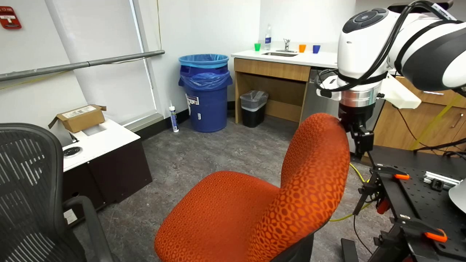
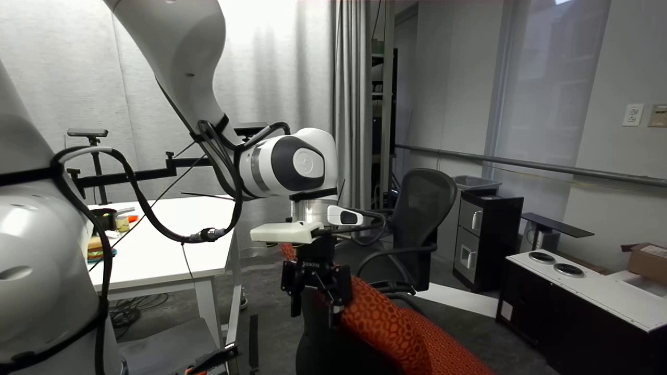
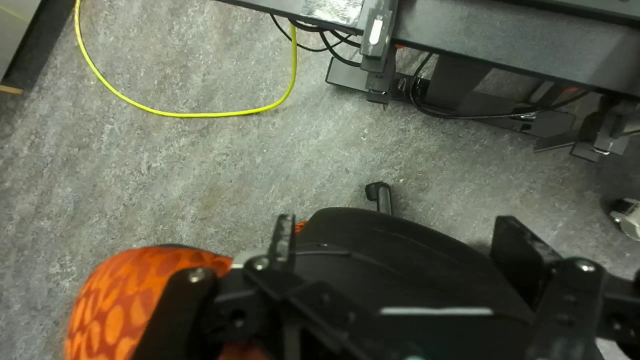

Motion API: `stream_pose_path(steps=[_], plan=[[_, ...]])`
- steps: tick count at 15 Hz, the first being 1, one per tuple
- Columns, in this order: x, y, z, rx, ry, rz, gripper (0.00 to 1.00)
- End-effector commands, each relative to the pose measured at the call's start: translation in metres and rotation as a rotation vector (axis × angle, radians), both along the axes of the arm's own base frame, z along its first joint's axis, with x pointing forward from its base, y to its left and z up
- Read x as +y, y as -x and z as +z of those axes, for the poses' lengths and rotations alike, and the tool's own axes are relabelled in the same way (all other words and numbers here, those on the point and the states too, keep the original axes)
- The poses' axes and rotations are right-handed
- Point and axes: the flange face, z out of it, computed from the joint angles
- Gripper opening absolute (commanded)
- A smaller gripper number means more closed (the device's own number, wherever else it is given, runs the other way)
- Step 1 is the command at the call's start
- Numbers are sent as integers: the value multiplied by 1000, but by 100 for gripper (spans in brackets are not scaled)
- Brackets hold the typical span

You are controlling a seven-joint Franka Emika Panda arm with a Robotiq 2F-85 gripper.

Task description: Move the orange chair backwards

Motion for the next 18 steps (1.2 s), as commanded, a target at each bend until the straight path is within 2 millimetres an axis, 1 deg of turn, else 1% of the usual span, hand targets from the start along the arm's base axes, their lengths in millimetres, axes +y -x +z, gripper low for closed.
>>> stream_pose_path(steps=[1, 3, 6, 12, 16, 18], plan=[[-4, -7, 8, -38, -24, -2, 100], [-4, -10, 5, -43, -31, 8, 100], [-7, -26, 5, -81, -9, 22, 100], [-31, -63, 5, -141, 95, 34, 100], [-45, -85, 17, -181, 137, 68, 100], [-46, -97, 22, -199, 145, 79, 100]])
